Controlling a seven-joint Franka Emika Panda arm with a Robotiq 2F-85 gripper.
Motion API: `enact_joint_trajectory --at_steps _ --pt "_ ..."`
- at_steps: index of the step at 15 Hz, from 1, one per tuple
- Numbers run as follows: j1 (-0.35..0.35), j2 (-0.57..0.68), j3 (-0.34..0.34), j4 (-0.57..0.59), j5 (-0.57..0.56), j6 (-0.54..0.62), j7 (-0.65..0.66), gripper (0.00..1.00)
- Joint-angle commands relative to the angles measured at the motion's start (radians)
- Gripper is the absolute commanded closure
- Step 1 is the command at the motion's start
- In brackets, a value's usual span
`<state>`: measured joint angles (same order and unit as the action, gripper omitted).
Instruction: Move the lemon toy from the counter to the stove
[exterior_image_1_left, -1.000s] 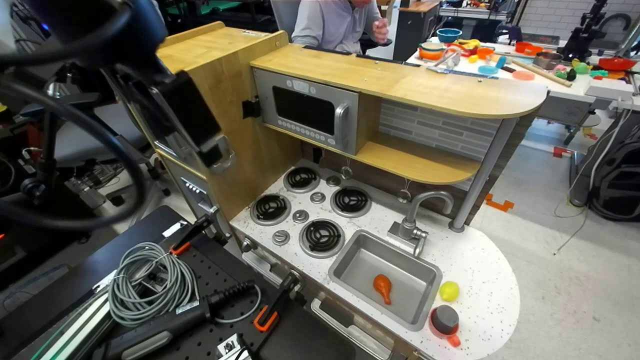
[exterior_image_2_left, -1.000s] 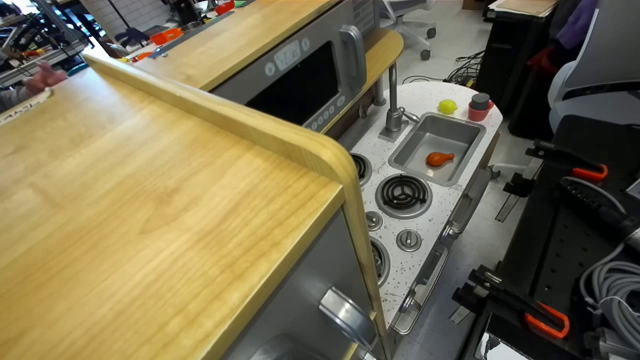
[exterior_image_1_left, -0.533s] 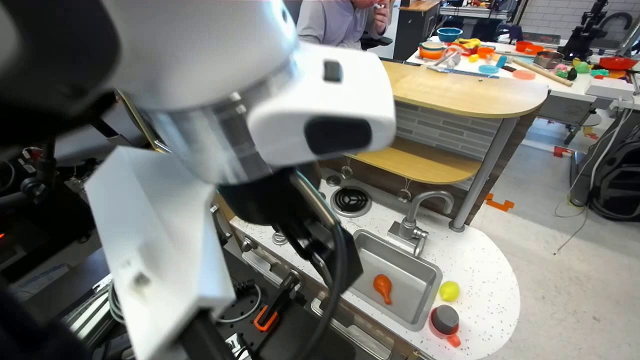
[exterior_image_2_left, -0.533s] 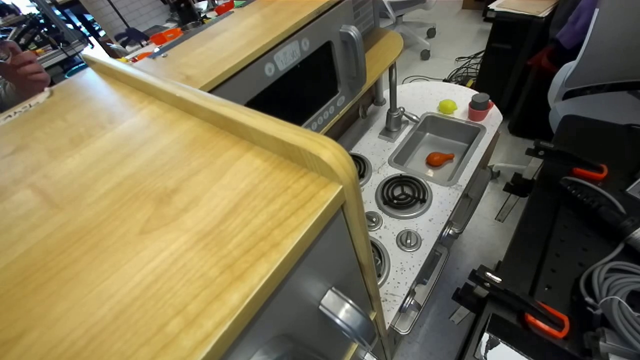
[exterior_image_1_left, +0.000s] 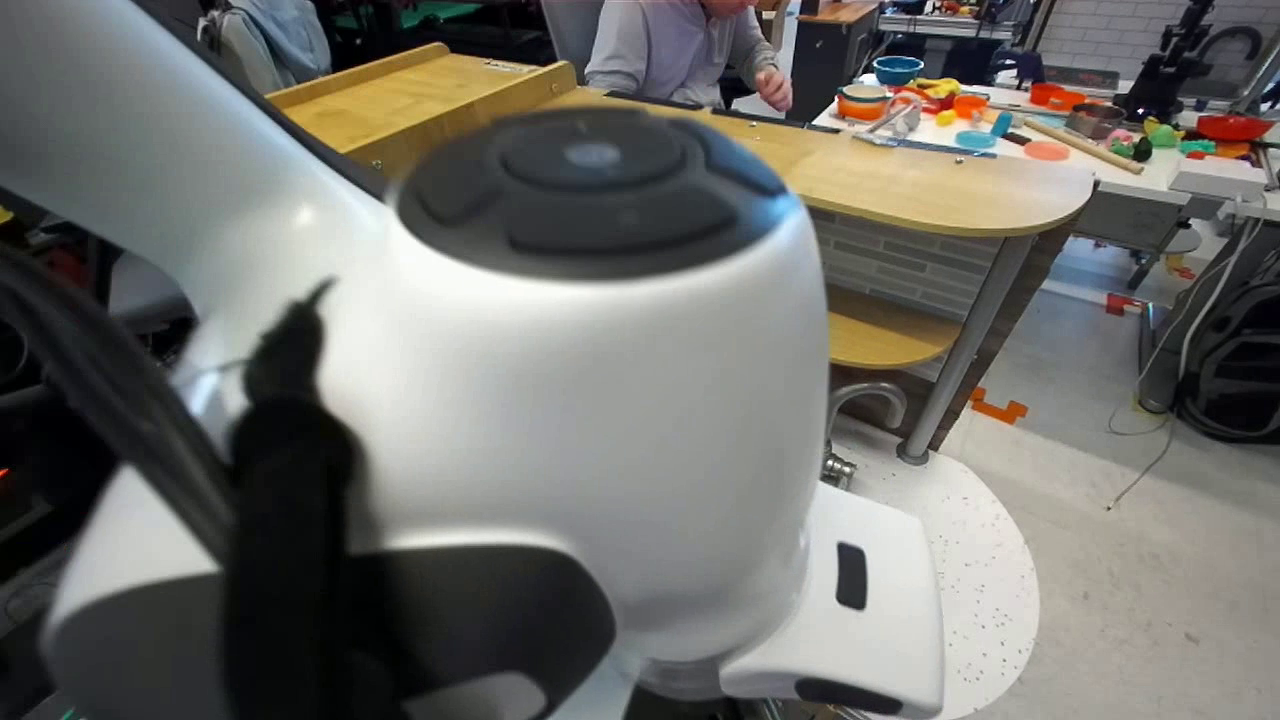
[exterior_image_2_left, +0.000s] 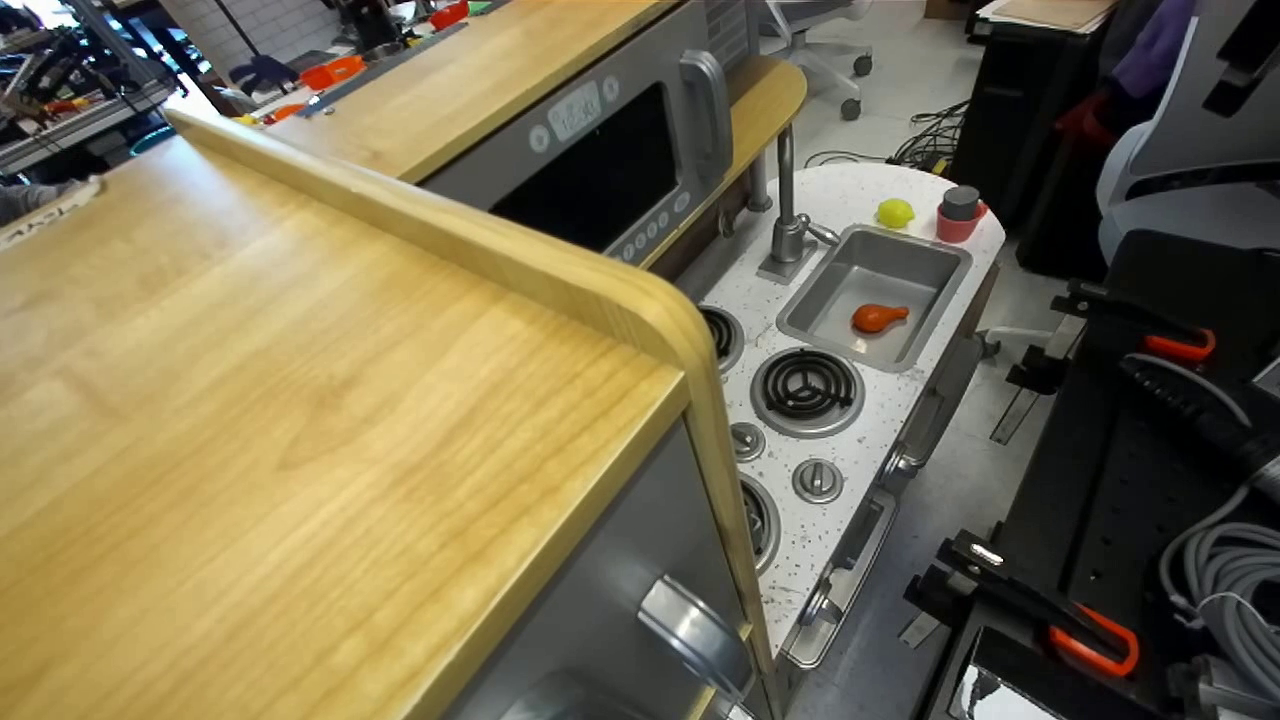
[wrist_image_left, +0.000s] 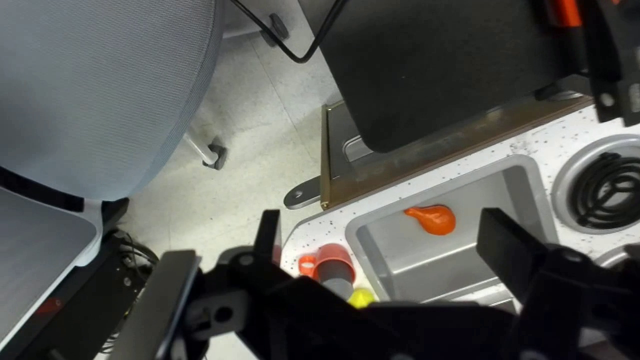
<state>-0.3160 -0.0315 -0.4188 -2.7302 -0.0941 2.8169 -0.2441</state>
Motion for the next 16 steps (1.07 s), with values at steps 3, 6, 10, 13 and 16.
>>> enact_joint_trajectory --at_steps 3,6,10,13,16 --pt "-0.007 0.353 0.078 0.218 0.252 0.178 0.033 0.00" --pt "0.005 0.496 0.096 0.345 0.300 0.224 0.121 0.00" --pt "0.015 0.644 0.093 0.507 0.263 0.236 0.297 0.00" --pt "0.063 0.736 0.049 0.610 0.282 0.229 0.435 0.00" --pt "0.116 0.824 0.004 0.708 0.285 0.204 0.546 0.00"
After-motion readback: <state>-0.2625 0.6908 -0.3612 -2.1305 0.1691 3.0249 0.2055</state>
